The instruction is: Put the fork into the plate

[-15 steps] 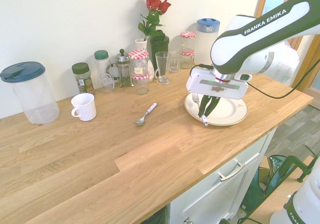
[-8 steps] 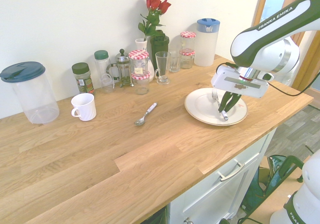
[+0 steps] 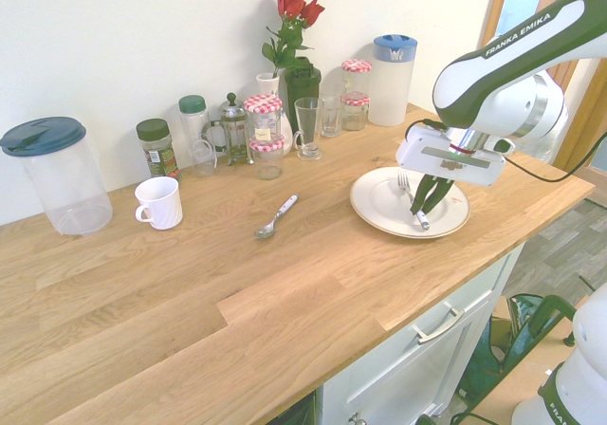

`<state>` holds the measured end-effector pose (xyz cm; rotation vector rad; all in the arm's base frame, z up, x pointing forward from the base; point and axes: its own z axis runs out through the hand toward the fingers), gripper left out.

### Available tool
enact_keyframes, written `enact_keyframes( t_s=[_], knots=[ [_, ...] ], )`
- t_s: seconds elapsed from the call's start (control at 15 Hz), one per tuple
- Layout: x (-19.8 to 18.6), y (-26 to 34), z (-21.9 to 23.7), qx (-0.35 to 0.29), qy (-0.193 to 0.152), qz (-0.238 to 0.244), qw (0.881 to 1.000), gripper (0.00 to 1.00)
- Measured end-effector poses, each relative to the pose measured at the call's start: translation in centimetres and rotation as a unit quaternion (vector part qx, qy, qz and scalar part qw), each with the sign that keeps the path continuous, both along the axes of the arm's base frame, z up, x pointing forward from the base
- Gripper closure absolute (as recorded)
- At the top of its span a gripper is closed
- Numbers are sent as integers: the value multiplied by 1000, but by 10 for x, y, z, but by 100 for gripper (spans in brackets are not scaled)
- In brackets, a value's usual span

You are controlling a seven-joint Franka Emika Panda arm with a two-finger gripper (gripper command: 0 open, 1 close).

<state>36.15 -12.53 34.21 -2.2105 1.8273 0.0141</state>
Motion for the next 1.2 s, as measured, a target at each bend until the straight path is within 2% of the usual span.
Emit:
enact_keyframes(
  t_s=[0.73,1.2],
  knots=[
    [-1,-2,3,1,-2,-3,1000,0],
    [-11,-21,30,19,-53,-26,998,0]
  ],
)
